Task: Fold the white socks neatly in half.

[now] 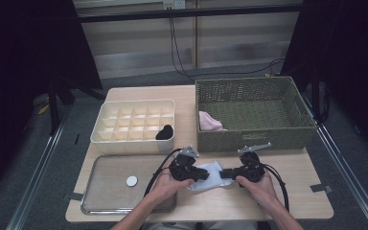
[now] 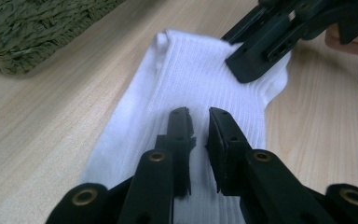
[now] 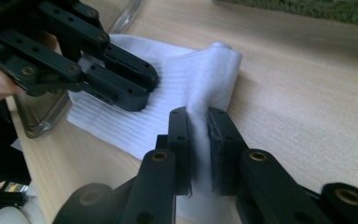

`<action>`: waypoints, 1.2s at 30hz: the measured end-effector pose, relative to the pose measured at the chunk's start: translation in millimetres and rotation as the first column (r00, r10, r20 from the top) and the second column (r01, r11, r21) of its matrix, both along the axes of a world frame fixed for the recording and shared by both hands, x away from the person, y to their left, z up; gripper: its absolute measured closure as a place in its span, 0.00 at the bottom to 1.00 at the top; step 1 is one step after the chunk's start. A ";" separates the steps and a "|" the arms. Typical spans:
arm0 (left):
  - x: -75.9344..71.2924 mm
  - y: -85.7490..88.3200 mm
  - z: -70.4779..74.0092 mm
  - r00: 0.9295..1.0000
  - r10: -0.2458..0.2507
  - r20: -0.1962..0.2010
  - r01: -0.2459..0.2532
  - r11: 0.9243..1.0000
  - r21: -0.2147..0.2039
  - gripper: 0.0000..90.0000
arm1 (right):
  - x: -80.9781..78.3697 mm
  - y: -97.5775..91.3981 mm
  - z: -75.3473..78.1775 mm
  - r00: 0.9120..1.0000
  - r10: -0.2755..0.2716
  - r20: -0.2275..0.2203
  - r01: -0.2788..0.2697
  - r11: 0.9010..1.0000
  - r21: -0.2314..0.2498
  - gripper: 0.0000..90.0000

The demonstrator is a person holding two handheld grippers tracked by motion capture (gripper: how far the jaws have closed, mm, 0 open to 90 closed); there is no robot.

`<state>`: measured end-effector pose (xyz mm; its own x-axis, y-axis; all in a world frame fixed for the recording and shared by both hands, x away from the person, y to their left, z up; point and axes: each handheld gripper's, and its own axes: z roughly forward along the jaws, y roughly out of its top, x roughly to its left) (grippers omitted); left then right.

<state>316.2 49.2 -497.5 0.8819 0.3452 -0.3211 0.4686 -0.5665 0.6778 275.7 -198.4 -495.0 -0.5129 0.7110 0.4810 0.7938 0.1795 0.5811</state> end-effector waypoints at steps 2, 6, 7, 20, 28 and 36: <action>0.3 0.1 -0.1 1.000 -0.001 0.002 0.001 1.000 0.000 0.87 | -0.3 -0.3 1.8 1.000 -0.001 0.005 0.001 1.000 0.010 0.90; -0.4 -0.8 -0.1 1.000 -0.001 -0.005 0.001 1.000 0.001 0.87 | -2.3 0.6 11.2 0.999 0.002 0.036 -0.004 0.999 0.046 0.91; -1.1 -2.0 -0.6 1.000 0.001 -0.009 -0.001 1.000 -0.005 0.87 | -2.7 0.6 12.7 0.999 0.003 0.041 -0.005 0.999 0.052 0.91; -4.6 -8.3 2.3 1.000 -0.022 -0.014 0.022 1.000 0.002 0.84 | -8.9 -5.1 20.7 0.999 -0.005 0.054 0.001 0.996 0.088 0.93; -6.9 8.4 18.1 1.000 -0.003 -0.006 0.003 1.000 -0.022 0.71 | -12.3 -18.5 20.9 0.999 -0.016 0.046 0.013 0.997 0.071 0.93; -17.9 32.1 27.6 1.000 0.017 0.023 -0.017 1.000 -0.024 0.62 | -22.2 -32.4 21.6 0.998 -0.033 0.058 0.031 0.999 0.039 0.93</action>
